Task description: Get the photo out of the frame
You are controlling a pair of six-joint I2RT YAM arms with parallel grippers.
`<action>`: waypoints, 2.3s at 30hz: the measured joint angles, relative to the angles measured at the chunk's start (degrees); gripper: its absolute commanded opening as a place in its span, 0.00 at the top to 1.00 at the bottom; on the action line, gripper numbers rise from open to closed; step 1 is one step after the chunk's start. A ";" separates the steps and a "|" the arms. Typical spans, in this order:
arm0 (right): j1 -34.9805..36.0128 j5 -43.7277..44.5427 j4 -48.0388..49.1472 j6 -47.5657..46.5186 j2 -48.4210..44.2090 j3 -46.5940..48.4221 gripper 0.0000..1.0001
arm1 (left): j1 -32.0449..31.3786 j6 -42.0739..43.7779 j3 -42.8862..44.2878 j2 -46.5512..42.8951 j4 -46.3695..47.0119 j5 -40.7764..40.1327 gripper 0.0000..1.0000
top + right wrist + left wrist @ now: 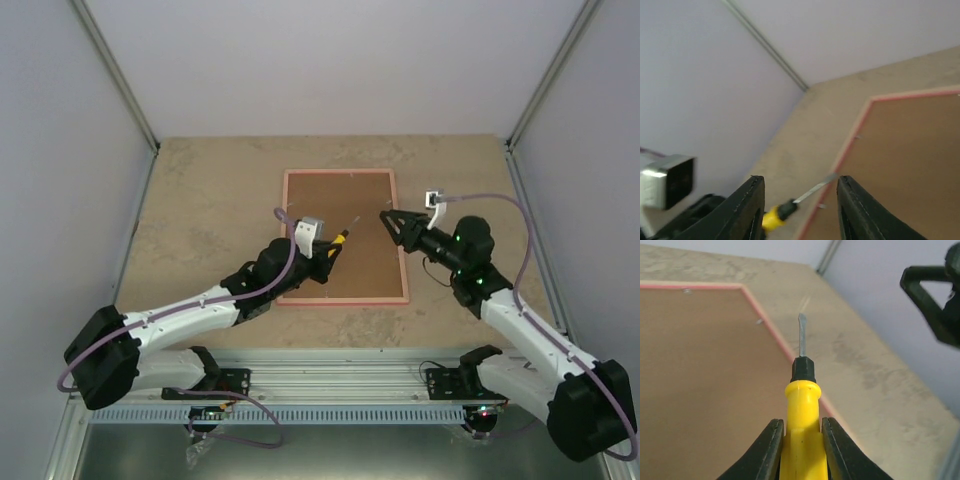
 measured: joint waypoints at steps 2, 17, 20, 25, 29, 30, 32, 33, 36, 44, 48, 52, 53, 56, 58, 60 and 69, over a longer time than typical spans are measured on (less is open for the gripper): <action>-1.81 0.37 -6.01 -3.91 2.19 2.71 0.57 | 0.00 2.29 0.59 0.00 -3.58 -2.43 1.00; -8.07 13.49 -28.20 -21.18 25.31 11.96 0.53 | 6.54 9.18 -0.26 3.78 -9.79 0.52 1.00; -8.11 14.82 -28.61 -23.28 30.05 14.29 0.55 | 7.56 9.51 -0.72 5.09 -9.05 2.97 1.00; -8.15 15.17 -28.68 -25.51 35.23 15.54 0.64 | 7.85 10.14 -0.76 7.26 -8.31 6.14 1.00; -8.15 14.38 -28.50 -26.56 37.44 15.65 0.68 | 7.87 10.82 -0.76 8.50 -7.45 8.48 1.00; -8.15 14.14 -28.48 -26.77 37.73 15.65 0.69 | 7.87 10.95 -0.76 8.94 -7.21 9.11 1.00; -8.13 13.53 -28.37 -27.02 38.36 15.72 0.70 | 7.87 11.13 -0.76 9.68 -6.91 10.10 1.00; -8.09 13.33 -28.24 -27.10 38.77 15.74 0.70 | 7.87 11.17 -0.76 10.10 -6.82 10.58 1.00; -8.09 13.33 -27.65 -27.36 39.87 15.85 0.73 | 7.87 11.30 -0.76 11.10 -6.82 11.87 1.00; -7.06 14.32 -26.77 -27.23 41.11 15.87 0.84 | 7.87 11.32 -0.76 11.67 -6.29 14.34 1.00; -5.57 14.60 -26.21 -26.97 41.22 15.87 0.85 | 7.87 11.26 -0.74 12.68 -5.64 15.74 1.00; -3.41 14.60 -25.79 -26.10 41.22 15.72 0.85 | 7.87 10.78 -0.74 14.03 -5.11 17.09 1.00; -2.78 14.53 -25.44 -25.73 41.22 15.58 0.85 | 7.85 10.56 -0.74 14.34 -5.03 17.38 1.00; -1.11 14.36 -24.00 -24.22 41.20 14.93 0.85 | 7.30 9.64 -0.59 15.02 -5.05 17.53 1.00; -0.20 14.34 -22.86 -22.80 41.05 14.29 0.86 | 6.16 9.09 -0.11 15.30 -5.09 17.46 1.00; 0.79 14.53 -21.77 -21.29 40.68 13.46 0.89 | 5.27 8.44 0.20 15.28 -5.03 17.38 1.00; 5.42 18.56 -18.97 -13.66 38.88 10.56 0.97 | 2.49 4.55 0.35 15.28 -5.95 15.98 1.00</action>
